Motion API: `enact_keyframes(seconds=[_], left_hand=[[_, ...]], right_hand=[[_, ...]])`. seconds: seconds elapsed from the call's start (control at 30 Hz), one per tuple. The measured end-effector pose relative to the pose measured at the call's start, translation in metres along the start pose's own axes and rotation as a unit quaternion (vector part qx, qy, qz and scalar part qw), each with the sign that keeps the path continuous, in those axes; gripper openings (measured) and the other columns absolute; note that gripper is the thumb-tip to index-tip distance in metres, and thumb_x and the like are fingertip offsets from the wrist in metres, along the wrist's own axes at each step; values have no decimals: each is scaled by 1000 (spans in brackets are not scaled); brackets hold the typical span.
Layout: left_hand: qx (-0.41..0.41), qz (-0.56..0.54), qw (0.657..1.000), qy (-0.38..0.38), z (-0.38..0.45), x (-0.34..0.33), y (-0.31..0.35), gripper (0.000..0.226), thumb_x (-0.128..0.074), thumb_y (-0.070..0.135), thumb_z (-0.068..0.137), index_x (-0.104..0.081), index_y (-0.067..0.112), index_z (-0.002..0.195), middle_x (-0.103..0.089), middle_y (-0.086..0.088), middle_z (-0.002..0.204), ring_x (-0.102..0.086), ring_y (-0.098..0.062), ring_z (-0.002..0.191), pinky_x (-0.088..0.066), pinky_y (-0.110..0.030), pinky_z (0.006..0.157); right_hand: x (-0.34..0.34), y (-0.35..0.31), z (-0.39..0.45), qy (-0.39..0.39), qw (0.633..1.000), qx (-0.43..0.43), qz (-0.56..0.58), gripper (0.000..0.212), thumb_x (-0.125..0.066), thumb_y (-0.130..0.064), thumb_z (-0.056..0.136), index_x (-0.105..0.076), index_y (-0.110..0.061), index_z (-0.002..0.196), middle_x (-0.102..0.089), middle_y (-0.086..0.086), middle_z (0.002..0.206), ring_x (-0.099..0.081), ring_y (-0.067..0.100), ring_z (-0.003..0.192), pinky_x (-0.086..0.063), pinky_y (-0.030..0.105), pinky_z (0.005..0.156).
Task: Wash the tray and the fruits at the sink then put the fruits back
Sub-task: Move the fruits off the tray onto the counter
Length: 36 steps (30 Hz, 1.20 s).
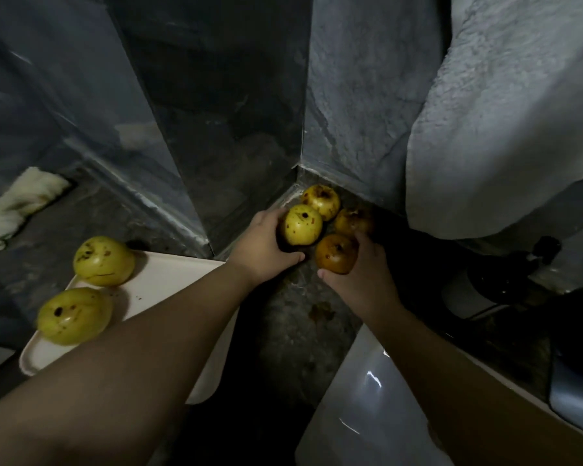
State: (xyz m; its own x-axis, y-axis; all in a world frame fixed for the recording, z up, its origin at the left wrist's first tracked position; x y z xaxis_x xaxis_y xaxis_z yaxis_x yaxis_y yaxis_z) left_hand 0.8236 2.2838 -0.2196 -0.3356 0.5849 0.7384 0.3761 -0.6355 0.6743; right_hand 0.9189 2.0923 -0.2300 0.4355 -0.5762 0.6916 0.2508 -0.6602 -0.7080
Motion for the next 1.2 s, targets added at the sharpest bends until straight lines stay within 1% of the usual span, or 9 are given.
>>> enact_keyframes(seconds=[0.2,0.43,0.6,0.7,0.77,0.9,0.97,1.1,1.2], left_hand=[[34,41,998,33,-60,53,-15,81,-85,46,81,-50,21,150,-44,1,146,-54,-16,127,-37,-19,104],[83,85,985,126,-150,143,-55,70,-82,40,84,-55,18,145,-58,-4,140,-56,-19,129,-40,-24,103],[193,115,964,144,-211,187,-115,85,-82,56,79,-47,25,151,-49,-3,150,-45,-25,139,-40,-38,111],[280,103,948,114,-232,190,-147,115,-79,74,64,-34,25,158,-40,-4,159,-36,-29,146,-37,-44,117],[293,73,947,106,-234,184,-158,126,-75,83,52,-34,25,157,-44,-4,156,-41,-29,143,-40,-46,116],[265,49,954,133,-229,169,-172,127,-68,86,44,-39,27,153,-50,-3,147,-47,-24,137,-44,-44,113],[254,35,956,142,-226,165,-179,130,-72,81,46,-34,28,158,-48,-2,152,-46,-22,139,-43,-43,115],[235,37,961,145,-220,162,-194,113,-85,66,56,-42,28,153,-55,3,145,-52,-17,133,-46,-37,110],[227,34,962,149,-218,164,-200,110,-78,74,51,-46,31,148,-59,8,138,-56,-13,125,-50,-39,106]], right_hand=[[9,-51,-23,3,990,140,-22,85,-82,-47,79,-41,-22,149,-35,5,151,-42,23,137,-32,26,104],[-62,-138,-47,-132,956,262,-9,81,-79,-53,80,-44,-30,149,-54,-2,137,-55,6,109,-49,29,93],[-121,-185,-57,-212,930,299,-19,78,-79,-52,80,-44,-35,147,-53,-7,138,-51,-1,105,-39,10,75],[-148,-204,-56,-235,921,311,-15,75,-80,-47,82,-45,-34,148,-49,-4,143,-47,1,111,-38,19,86],[-162,-213,-54,-239,915,325,-23,75,-80,-45,83,-44,-34,148,-45,-4,144,-42,1,113,-35,23,92],[-190,-229,-43,-264,894,360,-46,84,-81,-40,82,-36,-33,154,-40,-4,149,-40,-1,115,-31,21,96],[-203,-235,-34,-283,882,370,-65,92,-81,-38,82,-28,-34,158,-33,-5,156,-43,6,128,-30,22,98],[-230,-244,-15,-319,859,389,-94,109,-85,-39,76,-16,-38,160,-20,-10,163,-37,15,143,-28,24,105],[-249,-251,-8,-329,857,385,-97,115,-89,-40,70,-15,-42,159,-21,-11,162,-36,16,143,-32,29,110]])
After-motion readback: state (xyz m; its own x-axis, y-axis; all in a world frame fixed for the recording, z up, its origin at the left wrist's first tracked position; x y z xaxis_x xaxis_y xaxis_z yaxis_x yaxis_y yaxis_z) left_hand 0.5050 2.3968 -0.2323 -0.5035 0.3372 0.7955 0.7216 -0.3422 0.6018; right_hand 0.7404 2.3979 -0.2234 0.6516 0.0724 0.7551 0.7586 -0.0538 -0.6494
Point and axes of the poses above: each hand's wrist, its own z-axis towards the middle knuckle, its own x-axis out of the back of the hand, y = z × x, the point moved 3 cm from there along z, towards the middle knuckle
